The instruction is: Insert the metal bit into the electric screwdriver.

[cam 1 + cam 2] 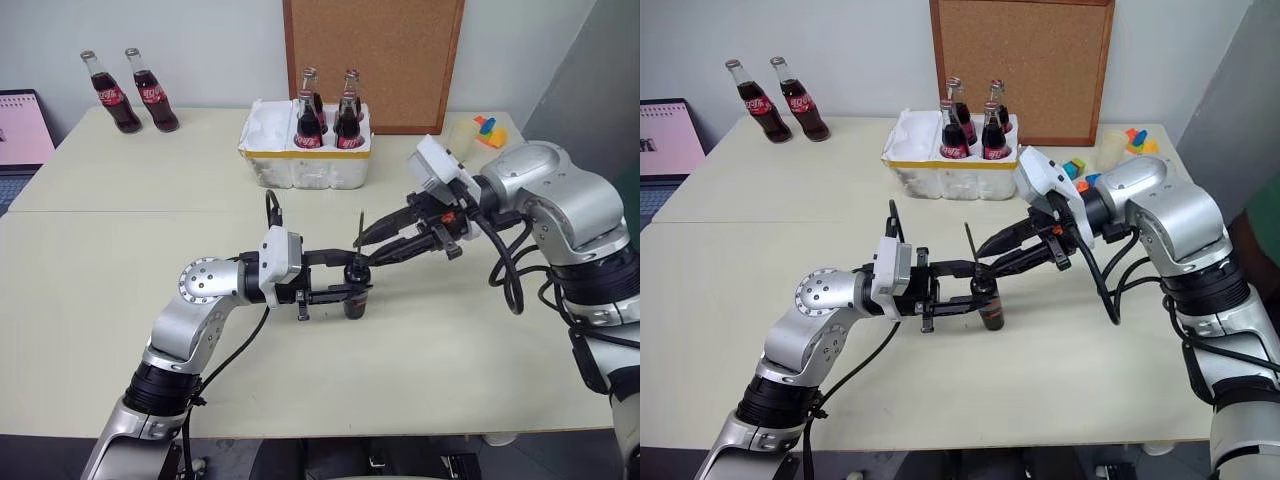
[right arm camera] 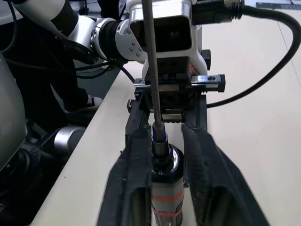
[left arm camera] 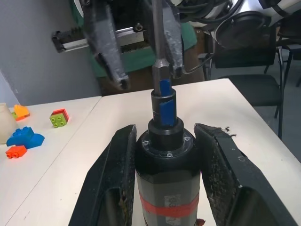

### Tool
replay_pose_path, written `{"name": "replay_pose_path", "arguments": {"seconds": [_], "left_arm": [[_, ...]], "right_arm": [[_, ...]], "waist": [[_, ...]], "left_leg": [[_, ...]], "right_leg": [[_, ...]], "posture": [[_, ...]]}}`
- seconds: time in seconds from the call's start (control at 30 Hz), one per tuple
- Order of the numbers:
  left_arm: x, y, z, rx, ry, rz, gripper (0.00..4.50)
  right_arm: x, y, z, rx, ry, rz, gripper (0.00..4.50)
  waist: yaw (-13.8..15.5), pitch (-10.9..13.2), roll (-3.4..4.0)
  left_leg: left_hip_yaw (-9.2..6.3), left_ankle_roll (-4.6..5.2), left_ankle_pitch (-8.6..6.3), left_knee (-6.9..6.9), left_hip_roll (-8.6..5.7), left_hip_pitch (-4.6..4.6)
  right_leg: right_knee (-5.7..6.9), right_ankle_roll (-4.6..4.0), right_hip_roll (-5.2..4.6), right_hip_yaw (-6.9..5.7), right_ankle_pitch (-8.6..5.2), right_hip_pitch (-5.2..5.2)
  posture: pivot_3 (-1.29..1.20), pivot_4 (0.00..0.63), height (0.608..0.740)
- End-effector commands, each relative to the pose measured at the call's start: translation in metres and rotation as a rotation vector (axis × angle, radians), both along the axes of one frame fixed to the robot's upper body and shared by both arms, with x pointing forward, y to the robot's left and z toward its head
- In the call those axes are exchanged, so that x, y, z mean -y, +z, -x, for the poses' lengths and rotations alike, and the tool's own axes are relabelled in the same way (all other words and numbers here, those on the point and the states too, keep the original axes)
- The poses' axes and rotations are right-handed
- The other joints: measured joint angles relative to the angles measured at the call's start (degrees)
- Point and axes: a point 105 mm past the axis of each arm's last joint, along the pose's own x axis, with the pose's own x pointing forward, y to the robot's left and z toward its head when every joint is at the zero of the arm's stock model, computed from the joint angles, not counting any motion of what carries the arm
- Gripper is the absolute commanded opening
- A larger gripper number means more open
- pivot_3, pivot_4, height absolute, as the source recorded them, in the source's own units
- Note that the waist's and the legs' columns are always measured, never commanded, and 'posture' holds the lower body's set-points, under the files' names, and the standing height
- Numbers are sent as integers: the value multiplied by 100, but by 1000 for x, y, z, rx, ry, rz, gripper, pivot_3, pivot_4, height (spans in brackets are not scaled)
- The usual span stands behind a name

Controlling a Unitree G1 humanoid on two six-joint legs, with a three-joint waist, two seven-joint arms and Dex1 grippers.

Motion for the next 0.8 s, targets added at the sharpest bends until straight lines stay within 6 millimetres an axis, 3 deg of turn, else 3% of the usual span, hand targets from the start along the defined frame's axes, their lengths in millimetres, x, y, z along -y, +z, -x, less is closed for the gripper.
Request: {"name": "replay_pose_path", "arguments": {"seconds": [0.03, 0.37, 0.63, 0.7, 0.8], "left_arm": [[2, -9, -2, -21, 8, -43, 1580], [7, -3, -15, -23, 94, -51, 1580], [1, 31, -54, 102, 281, -149, 1580], [-1, 33, -67, 133, 320, -217, 1579], [-1, 20, -84, 155, 334, -362, 1576]], "right_arm": [[8, 17, 4, 44, -18, -45, 2167], [42, 15, 5, 133, -232, -97, 4444], [71, 9, 19, 186, -441, -149, 4500], [76, 7, 24, 195, -492, -164, 4500], [78, 3, 34, 206, -554, -186, 4500]], "waist": [[0, 0, 0], [13, 1, -1], [13, 4, -5], [3, 4, -5], [4, 4, -4]], "left_leg": [[1, 0, 0, 0, 0, 0], [2, 0, 0, 0, -5, -6], [1, 0, 0, 0, -12, -7], [1, -1, 0, 0, -15, -8], [4, -1, 1, -9, -18, -15]], "right_leg": [[0, 0, 0, 1, 0, 0], [-3, 1, -2, 3, 0, 0], [1, 9, 3, -11, 5, 0], [1, 9, 8, -12, 5, -2], [1, 9, 11, -1, 4, -16]], "posture": [[0, 150, 740], [0, 150, 740], [0, 150, 740], [0, 150, 740], [0, 150, 740]]}}
